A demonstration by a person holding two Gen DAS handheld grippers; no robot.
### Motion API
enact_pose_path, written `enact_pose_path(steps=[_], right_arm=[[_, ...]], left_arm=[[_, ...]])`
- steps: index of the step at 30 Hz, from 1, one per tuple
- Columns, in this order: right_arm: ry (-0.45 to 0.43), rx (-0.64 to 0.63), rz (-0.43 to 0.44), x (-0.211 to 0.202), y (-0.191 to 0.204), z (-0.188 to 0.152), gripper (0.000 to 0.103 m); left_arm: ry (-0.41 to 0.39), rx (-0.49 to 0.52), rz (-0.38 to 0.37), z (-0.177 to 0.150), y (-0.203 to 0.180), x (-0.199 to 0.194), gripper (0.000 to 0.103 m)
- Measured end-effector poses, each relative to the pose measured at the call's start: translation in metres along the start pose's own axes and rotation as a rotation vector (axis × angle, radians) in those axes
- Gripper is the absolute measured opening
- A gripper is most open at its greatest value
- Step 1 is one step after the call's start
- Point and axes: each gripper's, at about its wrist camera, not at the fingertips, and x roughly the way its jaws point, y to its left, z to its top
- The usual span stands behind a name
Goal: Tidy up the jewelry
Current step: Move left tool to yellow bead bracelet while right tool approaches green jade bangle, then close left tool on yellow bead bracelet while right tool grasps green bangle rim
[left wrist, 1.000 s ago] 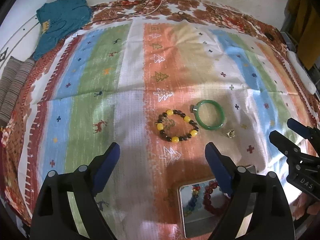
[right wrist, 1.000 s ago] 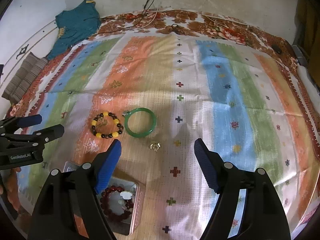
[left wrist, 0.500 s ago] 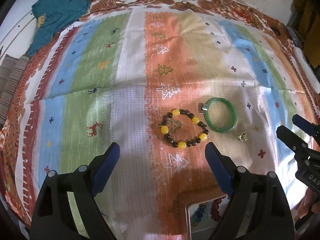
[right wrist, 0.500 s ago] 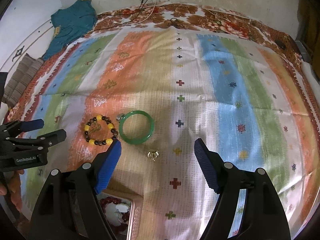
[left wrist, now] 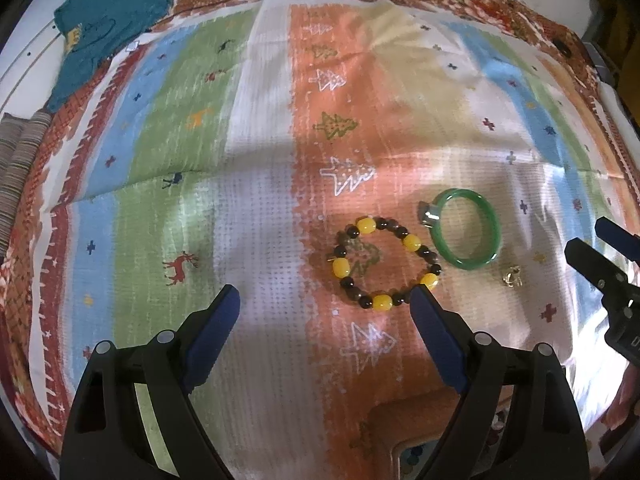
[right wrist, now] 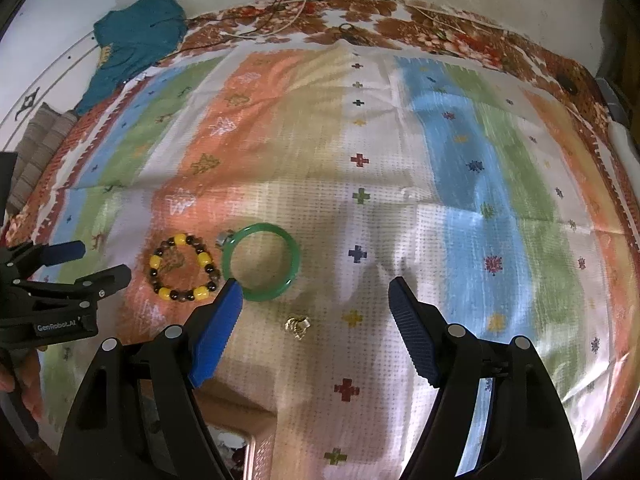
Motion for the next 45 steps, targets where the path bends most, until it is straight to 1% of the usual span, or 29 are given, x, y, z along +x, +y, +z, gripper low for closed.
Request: enact_pose_path(steps=[6, 12, 16, 19, 21, 23, 26, 27, 28, 30, 31, 32, 33, 34, 35, 36, 37, 39, 41, 43, 45], right_arm=[[0.015, -0.002, 0.004, 0.011, -0.001, 0.006, 0.075], [0.056, -0.005, 0.024, 0.027, 0.002, 0.009, 0.075], [0.072, -0.035, 0.019, 0.037, 0.009, 0.01, 0.075], [0.09, -0.041, 0.023, 0.047, 0.011, 0.01, 0.075], [0.11, -0.046, 0.029, 0.054, 0.012, 0.009, 0.075], [0.122, -0.048, 0.03, 0.061, 0.014, 0.009, 0.075], [0.136, -0.054, 0.026, 0.07, 0.015, 0.008, 0.073], [0.146, -0.058, 0.024, 0.074, 0.015, 0.007, 0.064], [0.156, -0.059, 0.019, 0.077, 0.015, 0.006, 0.057], [0.18, -0.066, 0.005, 0.085, 0.015, 0.005, 0.051], [0.178, -0.07, 0.003, 0.086, 0.015, 0.004, 0.05], [0.176, -0.07, 0.005, 0.086, 0.015, 0.004, 0.049], [0.176, -0.071, 0.006, 0.087, 0.015, 0.004, 0.043], [0.177, -0.081, -0.001, 0.087, 0.017, 0.003, 0.034], [0.177, -0.089, -0.011, 0.088, 0.018, 0.003, 0.03], [0.175, -0.1, -0.021, 0.088, 0.019, 0.002, 0.022], [0.174, -0.103, -0.019, 0.088, 0.018, 0.001, 0.015], [0.168, -0.1, -0.012, 0.088, 0.018, 0.0, 0.011], [0.161, -0.082, -0.001, 0.087, 0.014, 0.001, 0.01], [0.151, -0.071, 0.0, 0.083, 0.011, 0.0, 0.008], [0.144, -0.067, 0.002, 0.076, 0.009, 0.0, 0.008]], left_arm=[[0.011, 0.004, -0.015, 0.004, -0.001, 0.007, 0.086], [0.033, 0.015, -0.009, 0.007, -0.003, 0.018, 0.084], [0.051, 0.017, 0.0, 0.008, -0.001, 0.029, 0.083], [0.067, 0.026, 0.017, 0.009, 0.0, 0.039, 0.078], [0.077, 0.043, 0.03, 0.009, -0.001, 0.046, 0.073], [0.086, 0.056, 0.034, 0.008, -0.001, 0.052, 0.069], [0.088, 0.075, 0.041, 0.008, -0.003, 0.056, 0.067], [0.087, 0.078, 0.042, 0.008, -0.003, 0.057, 0.066], [0.082, 0.08, 0.038, 0.009, -0.003, 0.057, 0.064], [0.079, 0.09, 0.049, 0.009, -0.003, 0.06, 0.058], [0.076, 0.096, 0.055, 0.009, -0.004, 0.061, 0.055], [0.071, 0.098, 0.057, 0.01, -0.004, 0.062, 0.05], [0.068, 0.098, 0.056, 0.009, -0.004, 0.062, 0.044], [0.066, 0.103, 0.058, 0.008, -0.006, 0.063, 0.04], [0.066, 0.109, 0.06, 0.008, -0.007, 0.063, 0.029], [0.068, 0.114, 0.064, 0.008, -0.008, 0.063, 0.015], [0.07, 0.116, 0.068, 0.008, -0.008, 0.062, 0.011], [0.071, 0.124, 0.075, 0.007, -0.009, 0.062, 0.011], [0.076, 0.13, 0.079, 0.007, -0.011, 0.06, 0.011], [0.082, 0.123, 0.066, 0.008, -0.011, 0.055, 0.011], [0.07, 0.117, 0.052, 0.008, -0.011, 0.046, 0.011]])
